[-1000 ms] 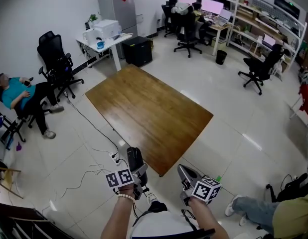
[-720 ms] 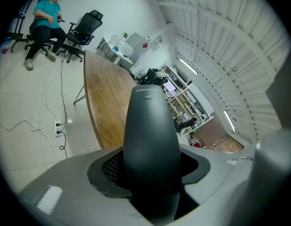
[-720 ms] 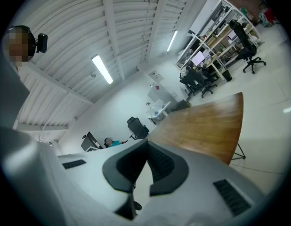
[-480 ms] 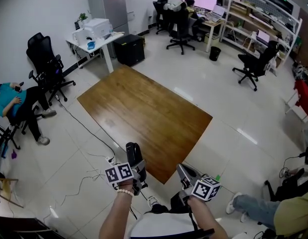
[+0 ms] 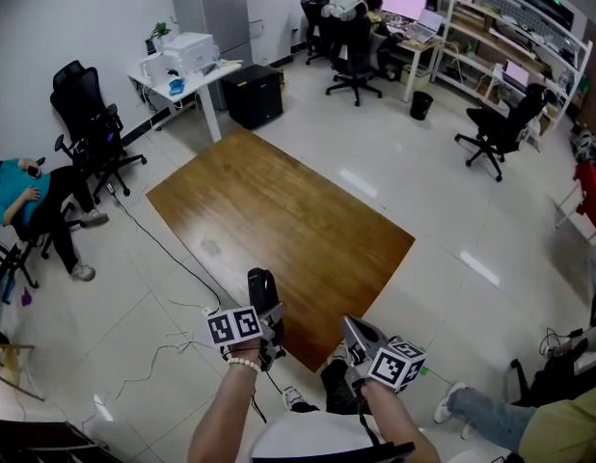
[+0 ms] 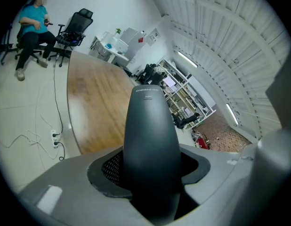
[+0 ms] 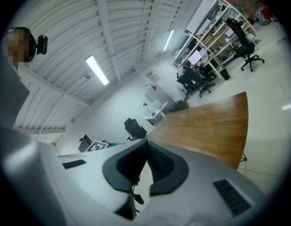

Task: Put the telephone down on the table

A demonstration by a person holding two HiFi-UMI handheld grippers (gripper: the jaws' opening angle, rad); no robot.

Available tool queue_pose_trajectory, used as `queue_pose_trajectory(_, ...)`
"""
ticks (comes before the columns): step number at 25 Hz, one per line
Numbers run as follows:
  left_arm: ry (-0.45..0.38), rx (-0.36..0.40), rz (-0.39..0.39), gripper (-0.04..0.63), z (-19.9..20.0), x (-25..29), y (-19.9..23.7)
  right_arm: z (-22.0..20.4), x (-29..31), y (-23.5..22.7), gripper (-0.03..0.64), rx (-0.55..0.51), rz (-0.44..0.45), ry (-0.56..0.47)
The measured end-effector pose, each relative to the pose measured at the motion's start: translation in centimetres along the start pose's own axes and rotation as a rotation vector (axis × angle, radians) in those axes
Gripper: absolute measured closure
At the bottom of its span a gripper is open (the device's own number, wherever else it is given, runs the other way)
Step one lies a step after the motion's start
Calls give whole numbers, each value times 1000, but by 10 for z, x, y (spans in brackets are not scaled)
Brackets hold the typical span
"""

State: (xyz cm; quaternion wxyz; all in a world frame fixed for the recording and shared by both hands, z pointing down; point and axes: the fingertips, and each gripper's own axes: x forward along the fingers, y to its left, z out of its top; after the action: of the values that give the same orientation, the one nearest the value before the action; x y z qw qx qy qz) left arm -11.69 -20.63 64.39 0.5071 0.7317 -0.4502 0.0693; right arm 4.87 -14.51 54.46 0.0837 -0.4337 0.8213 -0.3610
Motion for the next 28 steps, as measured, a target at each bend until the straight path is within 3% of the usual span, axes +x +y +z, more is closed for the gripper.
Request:
queue_pose_trajectory(16,141,58,192,316,26,113,28,50,51,-67,615,49,38,62)
queue_pose_trajectory(28,252,101,407,316,23,173,54,77,72,-122,615,116,28,104)
